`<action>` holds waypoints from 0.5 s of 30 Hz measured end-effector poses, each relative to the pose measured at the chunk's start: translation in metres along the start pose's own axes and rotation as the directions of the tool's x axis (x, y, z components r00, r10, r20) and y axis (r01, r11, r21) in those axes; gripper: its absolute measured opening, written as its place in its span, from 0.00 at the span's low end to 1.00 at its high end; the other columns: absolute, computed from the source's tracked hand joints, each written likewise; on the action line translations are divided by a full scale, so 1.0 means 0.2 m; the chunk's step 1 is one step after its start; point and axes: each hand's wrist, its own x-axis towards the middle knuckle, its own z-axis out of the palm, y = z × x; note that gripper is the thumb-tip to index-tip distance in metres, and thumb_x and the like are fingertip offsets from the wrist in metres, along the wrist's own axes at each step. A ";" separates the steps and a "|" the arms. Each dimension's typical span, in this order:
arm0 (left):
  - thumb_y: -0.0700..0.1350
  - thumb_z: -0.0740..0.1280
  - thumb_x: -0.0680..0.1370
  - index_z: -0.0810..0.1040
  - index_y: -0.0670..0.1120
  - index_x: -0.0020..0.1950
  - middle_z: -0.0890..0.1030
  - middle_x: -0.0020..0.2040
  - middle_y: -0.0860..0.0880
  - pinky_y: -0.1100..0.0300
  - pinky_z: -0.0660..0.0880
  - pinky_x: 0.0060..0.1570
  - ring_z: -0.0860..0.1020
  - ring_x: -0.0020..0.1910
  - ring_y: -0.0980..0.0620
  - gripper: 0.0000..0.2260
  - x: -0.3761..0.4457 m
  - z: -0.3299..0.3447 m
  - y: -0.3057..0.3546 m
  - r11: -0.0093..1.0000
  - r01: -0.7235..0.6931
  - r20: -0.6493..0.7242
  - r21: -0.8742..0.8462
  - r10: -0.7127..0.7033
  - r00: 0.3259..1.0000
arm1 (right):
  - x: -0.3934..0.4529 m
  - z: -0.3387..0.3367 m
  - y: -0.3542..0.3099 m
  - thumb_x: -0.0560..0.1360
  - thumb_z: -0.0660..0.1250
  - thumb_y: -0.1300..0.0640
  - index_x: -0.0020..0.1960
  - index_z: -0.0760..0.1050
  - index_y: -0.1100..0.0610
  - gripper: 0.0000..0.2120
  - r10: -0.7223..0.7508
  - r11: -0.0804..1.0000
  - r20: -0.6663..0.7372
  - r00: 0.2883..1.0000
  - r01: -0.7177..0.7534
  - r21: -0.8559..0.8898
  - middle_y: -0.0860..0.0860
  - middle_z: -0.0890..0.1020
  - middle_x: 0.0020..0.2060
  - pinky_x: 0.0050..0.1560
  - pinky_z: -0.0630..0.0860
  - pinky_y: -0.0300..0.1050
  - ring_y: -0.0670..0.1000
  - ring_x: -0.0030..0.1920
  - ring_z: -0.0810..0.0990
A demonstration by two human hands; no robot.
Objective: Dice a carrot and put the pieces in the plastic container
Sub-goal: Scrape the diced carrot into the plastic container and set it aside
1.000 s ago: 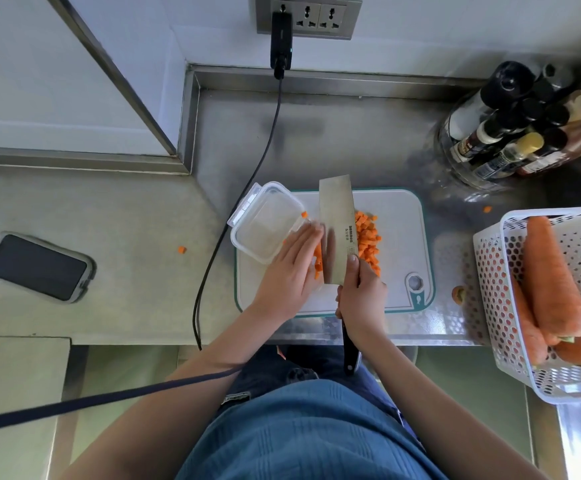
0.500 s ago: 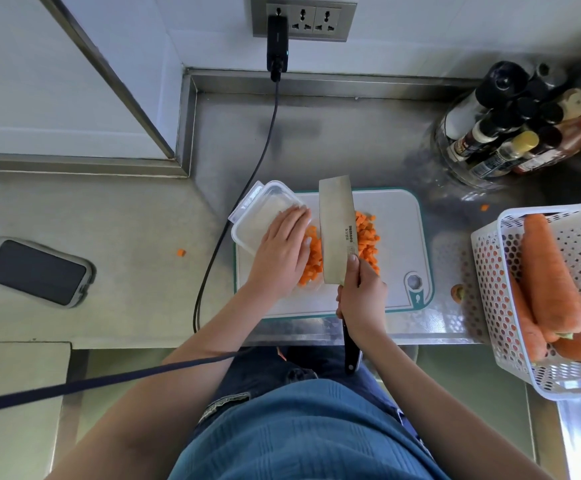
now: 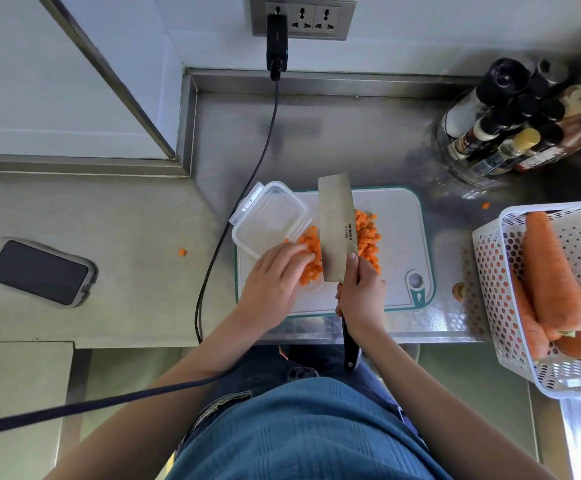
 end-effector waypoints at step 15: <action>0.37 0.59 0.75 0.76 0.38 0.62 0.79 0.58 0.40 0.53 0.78 0.51 0.79 0.56 0.43 0.16 0.00 0.04 -0.03 0.997 -0.074 0.001 0.015 0.074 0.997 | -0.02 0.02 -0.03 0.82 0.53 0.49 0.38 0.69 0.54 0.18 0.017 0.999 0.021 1.000 -0.018 0.031 0.56 0.75 0.27 0.26 0.76 0.57 0.52 0.23 0.72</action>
